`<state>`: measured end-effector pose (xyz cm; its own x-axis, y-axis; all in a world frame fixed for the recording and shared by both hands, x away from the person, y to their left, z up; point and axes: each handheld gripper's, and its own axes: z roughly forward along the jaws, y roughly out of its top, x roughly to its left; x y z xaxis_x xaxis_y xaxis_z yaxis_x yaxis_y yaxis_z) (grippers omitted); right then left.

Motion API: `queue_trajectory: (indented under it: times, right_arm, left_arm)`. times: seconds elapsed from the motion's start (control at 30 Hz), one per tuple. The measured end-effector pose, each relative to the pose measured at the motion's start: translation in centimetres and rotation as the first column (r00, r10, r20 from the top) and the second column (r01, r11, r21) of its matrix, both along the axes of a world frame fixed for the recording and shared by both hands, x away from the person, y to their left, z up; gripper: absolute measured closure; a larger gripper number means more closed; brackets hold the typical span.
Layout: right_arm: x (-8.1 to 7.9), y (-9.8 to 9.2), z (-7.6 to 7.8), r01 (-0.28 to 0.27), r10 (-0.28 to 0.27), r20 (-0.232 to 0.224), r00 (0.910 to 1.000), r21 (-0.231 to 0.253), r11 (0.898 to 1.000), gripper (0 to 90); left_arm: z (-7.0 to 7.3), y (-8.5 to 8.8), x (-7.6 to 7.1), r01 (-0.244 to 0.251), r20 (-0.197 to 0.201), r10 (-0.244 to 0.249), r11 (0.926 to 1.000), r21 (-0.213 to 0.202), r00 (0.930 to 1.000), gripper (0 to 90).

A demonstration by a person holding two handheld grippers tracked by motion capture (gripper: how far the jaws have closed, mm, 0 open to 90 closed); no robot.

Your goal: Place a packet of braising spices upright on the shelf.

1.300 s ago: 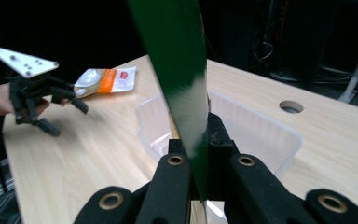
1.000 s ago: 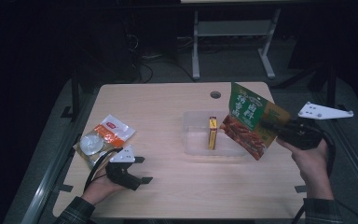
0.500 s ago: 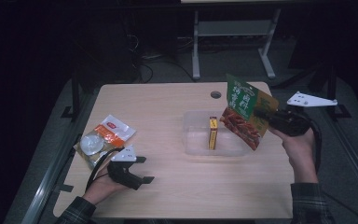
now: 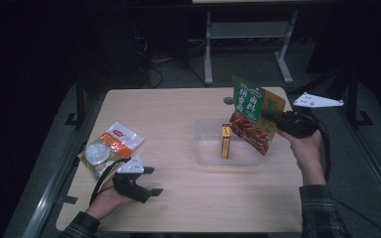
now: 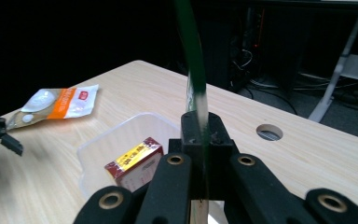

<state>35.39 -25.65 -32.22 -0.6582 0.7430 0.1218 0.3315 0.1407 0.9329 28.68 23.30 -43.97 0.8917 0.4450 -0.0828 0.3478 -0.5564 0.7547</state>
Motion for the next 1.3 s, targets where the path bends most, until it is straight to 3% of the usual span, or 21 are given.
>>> queue_trajectory:
  times: [0.27, 0.5, 1.07, 1.3]
  right_arm:
    - [0.7, -0.4, 0.1, 0.015, -0.015, 0.014, 0.9998, 0.010, 1.000, 89.5]
    - [1.6, 0.1, -0.5, 0.007, -0.007, 0.001, 1.0000, -0.001, 1.000, 89.4]
    - [2.0, 0.7, -2.3, -0.017, 0.017, -0.025, 0.9995, 0.004, 1.000, 89.4]
    - [1.7, 1.4, -3.0, -0.031, 0.030, -0.026, 0.9992, -0.026, 0.999, 89.3]
  left_arm:
    - [0.0, 0.9, -0.7, -0.027, -0.009, 0.027, 0.9996, 0.004, 0.9996, 16.9]
    - [0.0, 1.3, -1.1, -0.040, -0.013, 0.040, 0.9991, 0.011, 0.9991, 16.9]
    - [0.0, 0.9, -0.9, -0.012, -0.007, 0.012, 0.9998, 0.016, 0.9999, 16.9]
    - [0.0, 0.5, -0.7, 0.005, -0.005, -0.005, 0.9999, 0.013, 1.0000, 16.9]
